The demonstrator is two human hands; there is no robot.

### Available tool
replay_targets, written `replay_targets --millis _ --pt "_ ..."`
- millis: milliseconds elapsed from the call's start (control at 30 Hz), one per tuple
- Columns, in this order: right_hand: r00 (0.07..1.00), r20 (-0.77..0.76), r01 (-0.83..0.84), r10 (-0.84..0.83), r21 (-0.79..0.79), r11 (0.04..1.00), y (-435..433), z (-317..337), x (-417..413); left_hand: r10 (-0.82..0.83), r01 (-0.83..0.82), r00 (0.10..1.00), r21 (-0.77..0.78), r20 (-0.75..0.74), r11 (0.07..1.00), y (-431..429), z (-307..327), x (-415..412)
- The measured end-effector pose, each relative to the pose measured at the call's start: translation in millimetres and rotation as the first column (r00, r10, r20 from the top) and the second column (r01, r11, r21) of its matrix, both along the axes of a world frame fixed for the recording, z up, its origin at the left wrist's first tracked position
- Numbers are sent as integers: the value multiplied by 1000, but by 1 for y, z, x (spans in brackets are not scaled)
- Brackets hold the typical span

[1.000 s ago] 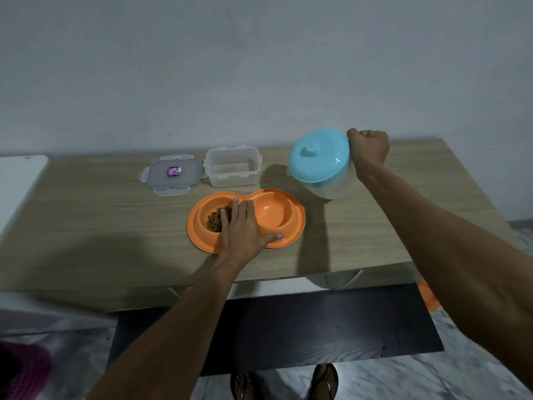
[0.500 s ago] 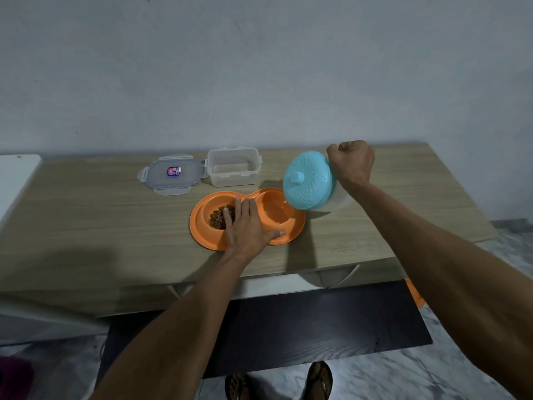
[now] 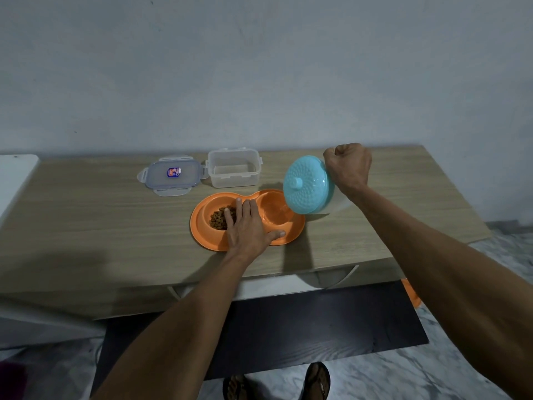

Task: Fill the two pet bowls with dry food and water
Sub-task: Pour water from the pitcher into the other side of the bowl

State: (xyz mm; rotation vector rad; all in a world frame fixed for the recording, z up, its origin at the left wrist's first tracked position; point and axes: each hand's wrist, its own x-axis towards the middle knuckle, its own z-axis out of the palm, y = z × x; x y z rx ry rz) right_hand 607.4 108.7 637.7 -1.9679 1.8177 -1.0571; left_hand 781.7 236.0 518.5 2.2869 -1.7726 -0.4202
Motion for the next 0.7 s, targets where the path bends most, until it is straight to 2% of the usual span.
replay_targets --millis 700 --pt "1000 -22 -19 18 -48 999 -2 4 5 3 -3 1000 23 18 1000 -2 -1 0"
